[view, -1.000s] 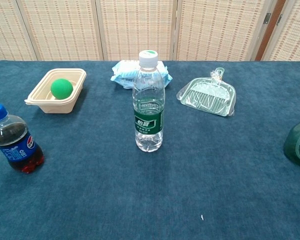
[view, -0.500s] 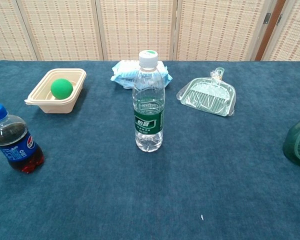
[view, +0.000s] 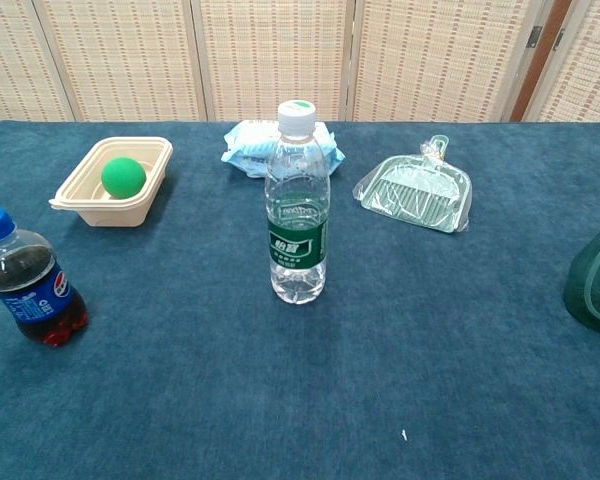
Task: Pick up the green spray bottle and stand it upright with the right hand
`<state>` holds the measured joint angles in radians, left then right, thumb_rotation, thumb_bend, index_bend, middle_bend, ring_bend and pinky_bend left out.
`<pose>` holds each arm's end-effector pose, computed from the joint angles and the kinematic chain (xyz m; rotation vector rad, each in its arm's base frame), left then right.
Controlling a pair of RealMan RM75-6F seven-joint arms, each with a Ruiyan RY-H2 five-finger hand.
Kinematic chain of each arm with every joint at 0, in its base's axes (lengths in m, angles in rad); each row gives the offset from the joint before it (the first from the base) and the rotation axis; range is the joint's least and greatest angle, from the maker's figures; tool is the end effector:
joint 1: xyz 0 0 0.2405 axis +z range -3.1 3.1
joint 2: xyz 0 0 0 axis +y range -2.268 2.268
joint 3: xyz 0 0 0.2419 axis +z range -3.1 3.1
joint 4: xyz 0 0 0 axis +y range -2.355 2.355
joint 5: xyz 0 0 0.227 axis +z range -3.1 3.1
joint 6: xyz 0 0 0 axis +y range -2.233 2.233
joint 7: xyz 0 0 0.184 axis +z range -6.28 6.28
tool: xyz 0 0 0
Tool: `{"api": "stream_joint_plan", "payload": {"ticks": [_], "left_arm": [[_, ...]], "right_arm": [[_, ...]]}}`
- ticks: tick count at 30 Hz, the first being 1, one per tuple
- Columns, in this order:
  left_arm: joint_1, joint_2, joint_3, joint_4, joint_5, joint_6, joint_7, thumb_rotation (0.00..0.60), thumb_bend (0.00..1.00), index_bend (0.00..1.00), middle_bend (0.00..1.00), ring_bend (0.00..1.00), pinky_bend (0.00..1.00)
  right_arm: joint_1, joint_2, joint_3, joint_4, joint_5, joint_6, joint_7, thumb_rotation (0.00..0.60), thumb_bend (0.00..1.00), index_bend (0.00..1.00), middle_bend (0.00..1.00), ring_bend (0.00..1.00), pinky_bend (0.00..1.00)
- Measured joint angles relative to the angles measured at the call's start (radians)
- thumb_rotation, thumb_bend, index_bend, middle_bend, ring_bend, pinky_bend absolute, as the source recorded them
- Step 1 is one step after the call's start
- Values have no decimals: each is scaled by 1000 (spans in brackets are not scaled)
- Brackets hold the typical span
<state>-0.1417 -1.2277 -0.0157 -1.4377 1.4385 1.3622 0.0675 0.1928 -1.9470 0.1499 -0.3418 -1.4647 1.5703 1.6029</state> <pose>-0.3400 0.2328 0.0998 -1.4800 -0.9036 -0.7202 -0.3750 -0.2663 0.0429 0.7060 -1.5210 1.9486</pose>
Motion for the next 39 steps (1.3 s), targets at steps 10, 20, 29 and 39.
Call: {"api": "stream_joint_plan", "payload": {"ticks": [10, 20, 29, 39], "left_arm": [[2, 0, 2, -9, 6, 5, 11, 600, 612, 56, 10, 0, 0], [1, 2, 1, -20, 6, 5, 23, 600, 613, 56, 11, 0, 0], [1, 1, 0, -15, 4, 2, 18, 600, 613, 56, 10, 0, 0], [0, 1, 1, -19, 4, 1, 25, 600, 613, 56, 10, 0, 0]], "right_arm": [[-14, 4, 0, -4, 1, 19, 3, 600, 158, 367, 412, 412, 398], [-15, 15, 2, -19, 0, 34, -1, 600, 139, 343, 363, 375, 354], [-16, 18, 2, -28, -1, 33, -5, 600, 134, 339, 351, 363, 339], [-19, 19, 3, -30, 0, 36, 0, 600, 131, 339, 349, 358, 335]]}}
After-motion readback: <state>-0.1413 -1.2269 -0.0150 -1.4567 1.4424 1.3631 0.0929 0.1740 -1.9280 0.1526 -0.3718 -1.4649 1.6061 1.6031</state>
